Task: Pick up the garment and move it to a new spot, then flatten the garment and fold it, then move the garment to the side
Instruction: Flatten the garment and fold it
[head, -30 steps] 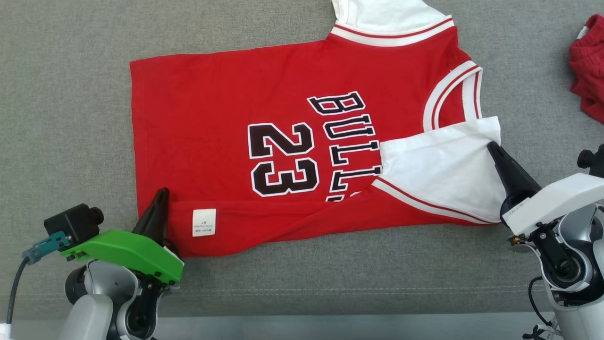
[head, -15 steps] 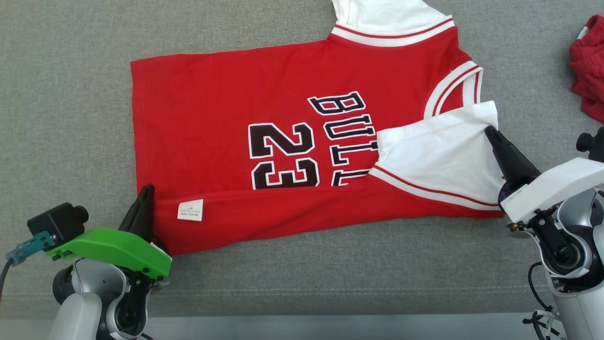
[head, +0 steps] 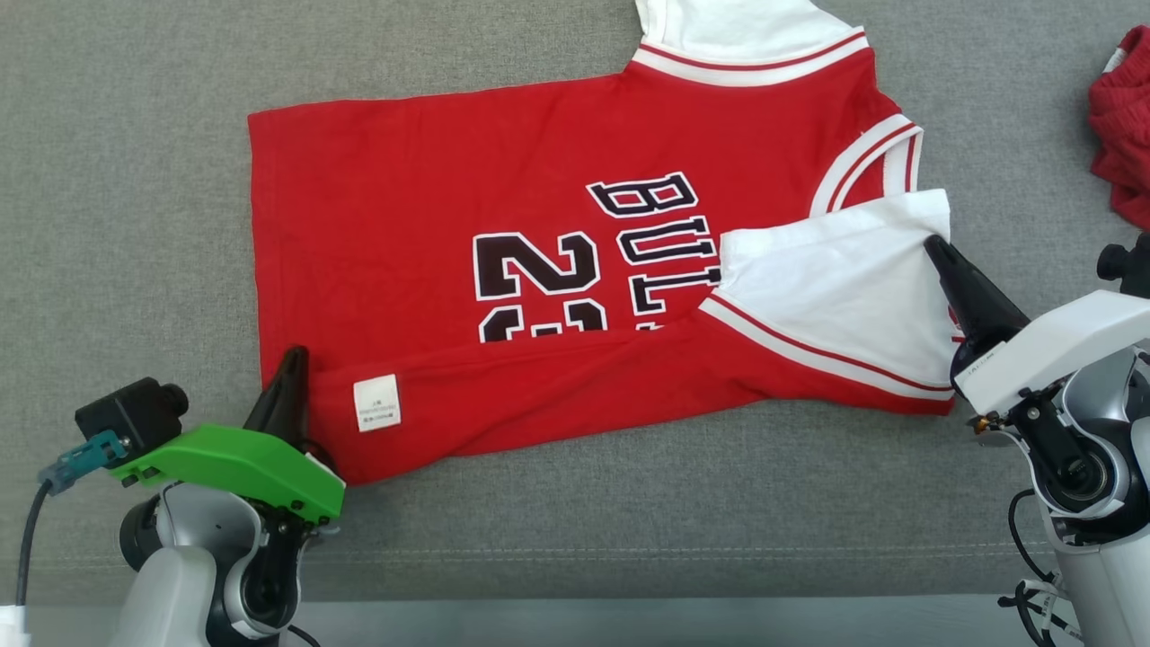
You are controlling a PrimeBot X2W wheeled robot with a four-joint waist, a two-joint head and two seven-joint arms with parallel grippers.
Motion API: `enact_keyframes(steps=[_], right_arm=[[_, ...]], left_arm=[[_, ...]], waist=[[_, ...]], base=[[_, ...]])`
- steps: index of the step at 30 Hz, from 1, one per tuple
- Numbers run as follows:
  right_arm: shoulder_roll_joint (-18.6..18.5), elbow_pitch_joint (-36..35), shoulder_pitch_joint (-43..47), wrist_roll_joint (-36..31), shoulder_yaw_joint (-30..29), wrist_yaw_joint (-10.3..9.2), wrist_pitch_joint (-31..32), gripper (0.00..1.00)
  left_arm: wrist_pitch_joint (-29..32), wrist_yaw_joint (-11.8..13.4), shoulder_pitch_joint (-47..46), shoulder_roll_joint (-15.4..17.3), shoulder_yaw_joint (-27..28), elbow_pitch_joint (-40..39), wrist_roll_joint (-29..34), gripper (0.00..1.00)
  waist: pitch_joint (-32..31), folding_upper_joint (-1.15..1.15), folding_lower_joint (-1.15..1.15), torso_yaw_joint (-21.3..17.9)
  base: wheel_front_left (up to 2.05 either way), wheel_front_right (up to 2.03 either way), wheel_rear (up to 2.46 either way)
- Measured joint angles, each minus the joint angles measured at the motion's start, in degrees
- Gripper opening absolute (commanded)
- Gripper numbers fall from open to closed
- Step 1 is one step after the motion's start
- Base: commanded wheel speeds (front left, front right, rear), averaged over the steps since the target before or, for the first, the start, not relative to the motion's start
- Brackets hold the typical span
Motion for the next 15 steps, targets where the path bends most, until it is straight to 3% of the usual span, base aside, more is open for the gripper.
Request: enact_keyframes(steps=[1,2,3,4,5,6,7,8,15], right_arm=[[0.0,0.4,0.0,0.0,0.1,0.0,0.0,0.0],[0.1,0.8,-0.1,0.0,0.2,-0.01,0.0,0.0],[0.1,0.9,-0.1,0.0,0.2,-0.01,0.0,0.31],[0.2,1.0,-0.1,0.0,0.3,-0.01,0.0,0.77],[0.2,1.2,-0.2,-0.1,0.3,-0.01,0.0,1.0],[0.2,1.4,-0.2,-0.4,0.3,-0.02,0.0,1.0],[0.2,1.5,-0.2,-0.7,0.3,-0.03,0.0,1.0],[0.2,1.7,-0.2,-0.9,0.1,-0.04,-0.2,1.0],[-0.1,0.5,-0.4,-3.5,-0.9,-0.04,-3.1,1.0]], left_arm=[[0.0,0.0,-0.1,-0.5,-0.5,0.4,0.0,0.06],[0.0,0.0,-0.2,-0.6,-0.6,0.7,0.0,0.2],[0.0,0.0,-0.2,-0.6,-0.6,0.8,0.0,0.3],[0.0,0.0,-0.3,-0.6,-0.6,1.0,0.0,0.33],[0.0,0.0,-0.5,-0.6,-0.6,1.2,0.1,0.37],[0.0,0.0,-0.7,-0.6,-0.5,1.5,0.3,0.53],[-0.3,0.0,-0.9,-0.6,-0.2,1.7,0.6,0.84],[-0.6,0.0,-1.0,-0.6,0.3,2.0,0.9,1.0],[-3.0,0.0,-1.3,-0.5,2.6,2.4,1.5,1.0]], waist=[[0.1,0.0,0.0,-0.1],[0.2,0.0,0.0,-0.2],[0.2,0.0,0.0,-0.2],[0.2,0.0,0.0,-0.3],[0.3,0.0,0.0,-0.3],[0.3,0.0,0.0,-0.3],[0.3,0.0,0.0,-0.4],[0.3,0.0,0.0,-0.4],[-0.1,0.0,0.0,-0.5]], base=[[0.0,0.0,0.0],[0.0,0.0,0.0],[0.0,0.0,0.0],[0.0,0.0,0.0],[0.0,0.0,0.0],[0.0,0.0,0.0],[0.0,0.0,0.0],[0.0,0.0,0.0],[0.0,0.0,0.0]])
